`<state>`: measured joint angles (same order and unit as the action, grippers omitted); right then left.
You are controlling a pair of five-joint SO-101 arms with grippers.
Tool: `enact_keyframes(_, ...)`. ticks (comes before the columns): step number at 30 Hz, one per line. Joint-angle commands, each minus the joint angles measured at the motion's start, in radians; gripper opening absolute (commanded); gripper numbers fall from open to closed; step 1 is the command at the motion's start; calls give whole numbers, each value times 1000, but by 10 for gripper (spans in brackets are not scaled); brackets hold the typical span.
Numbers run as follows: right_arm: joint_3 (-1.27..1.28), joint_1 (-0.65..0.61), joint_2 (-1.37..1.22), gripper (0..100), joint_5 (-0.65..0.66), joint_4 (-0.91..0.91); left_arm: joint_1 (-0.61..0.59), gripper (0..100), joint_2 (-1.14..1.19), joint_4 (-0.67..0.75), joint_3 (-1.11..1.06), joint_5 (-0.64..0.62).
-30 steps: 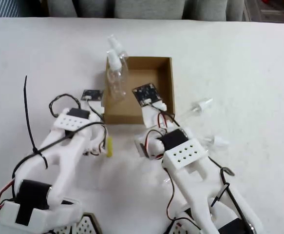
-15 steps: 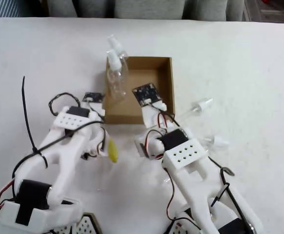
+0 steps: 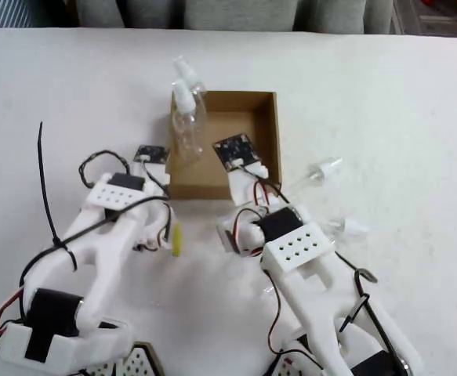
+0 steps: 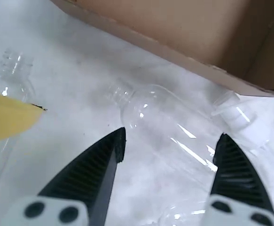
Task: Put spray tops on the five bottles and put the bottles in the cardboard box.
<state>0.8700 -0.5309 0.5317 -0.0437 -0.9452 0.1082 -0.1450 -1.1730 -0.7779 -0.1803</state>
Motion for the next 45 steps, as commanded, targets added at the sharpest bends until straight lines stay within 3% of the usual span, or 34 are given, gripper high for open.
enact_keyframes(1, -9, 19, 28, 265, 14, 10, 12, 39, -38, 55, 6, 81)
enact_keyframes(11, -15, 143, 39, 265, 15, 8, -42, 22, -47, 183, 6, 66)
enact_keyframes(15, -34, 262, 41, 265, 15, 8, -56, 23, -48, 189, 14, -23)
enact_keyframes(24, -81, 498, 39, 265, 37, -94, -91, 23, -48, 189, 15, -23)
enact_keyframes(30, -78, 572, 28, 265, 417, -96, -102, 23, -48, 192, 15, -20)
enact_keyframes(36, -91, 591, 27, 265, 634, -76, -116, 23, -48, 222, 6, 32)
enact_keyframes(40, -92, 627, 27, 265, 671, -76, -133, 23, -48, 224, 9, 34)
enact_keyframes(45, -92, 711, 25, 266, 916, -77, -133, 23, -48, 224, 8, 34)
